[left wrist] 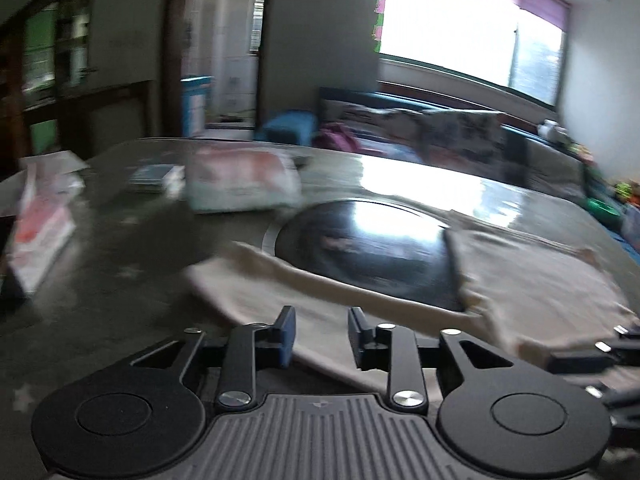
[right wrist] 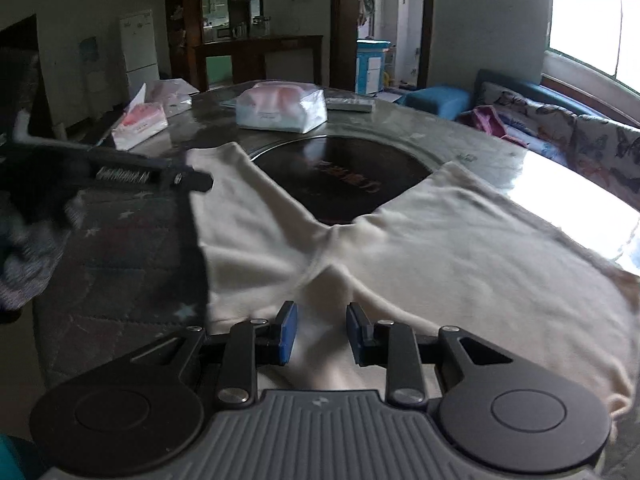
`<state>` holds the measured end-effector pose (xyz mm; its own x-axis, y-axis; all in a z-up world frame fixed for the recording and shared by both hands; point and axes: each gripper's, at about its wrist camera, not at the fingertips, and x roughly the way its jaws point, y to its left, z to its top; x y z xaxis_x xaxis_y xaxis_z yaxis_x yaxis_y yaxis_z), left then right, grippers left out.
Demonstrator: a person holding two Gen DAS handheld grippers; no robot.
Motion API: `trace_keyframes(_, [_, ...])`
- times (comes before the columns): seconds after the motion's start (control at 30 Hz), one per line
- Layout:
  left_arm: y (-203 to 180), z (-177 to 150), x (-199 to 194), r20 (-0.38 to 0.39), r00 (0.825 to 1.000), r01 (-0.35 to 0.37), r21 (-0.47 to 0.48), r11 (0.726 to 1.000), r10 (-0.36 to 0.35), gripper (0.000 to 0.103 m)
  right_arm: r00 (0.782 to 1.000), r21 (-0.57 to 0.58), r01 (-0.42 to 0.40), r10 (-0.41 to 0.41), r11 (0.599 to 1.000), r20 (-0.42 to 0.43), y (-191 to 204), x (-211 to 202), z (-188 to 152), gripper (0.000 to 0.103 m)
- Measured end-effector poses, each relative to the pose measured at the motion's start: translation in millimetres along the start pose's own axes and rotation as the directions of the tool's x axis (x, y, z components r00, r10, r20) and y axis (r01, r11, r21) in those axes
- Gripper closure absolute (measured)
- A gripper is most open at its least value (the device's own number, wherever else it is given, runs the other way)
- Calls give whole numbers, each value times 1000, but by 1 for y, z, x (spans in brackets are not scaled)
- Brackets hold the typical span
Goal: Fold clothes
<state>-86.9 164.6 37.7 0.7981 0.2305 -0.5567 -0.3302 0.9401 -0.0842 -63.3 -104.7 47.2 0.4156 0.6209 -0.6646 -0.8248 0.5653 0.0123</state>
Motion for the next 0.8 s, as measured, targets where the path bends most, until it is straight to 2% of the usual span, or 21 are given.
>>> trace_keyframes(0.13, [23,8,9,7,995,-102,-58,993,103,62,1000,12,-26,26,1000,14,3,-5,5,76])
trace_keyframes(0.33, [49,12,28,-21,981,-195,-131,972,194,61,1000,15,-13,13,1000,15,5,-19,6,76])
trace_keyframes(0.53, [59,13,46,-53,980,-197,-171,965,191,64,1000,13,7,-8,1000,22,5,-31,1,76])
trace_keyframes(0.6, [58,14,48,-45,979,-203,-169,965,198,66,1000,20,17,-18,1000,25,4,-35,-1,76])
trace_keyframes(0.67, [58,15,50,-39,981,-194,-166,967,190,83,999,34,24,-25,999,29,1,-39,-3,76])
trace_keyframes(0.77, [58,17,51,-29,985,-174,-182,968,171,97,998,58,41,-44,997,38,-4,-47,-7,76])
trace_keyframes(0.8, [57,19,49,-25,987,-160,-194,968,159,97,998,68,51,-54,996,43,-7,-50,-9,76])
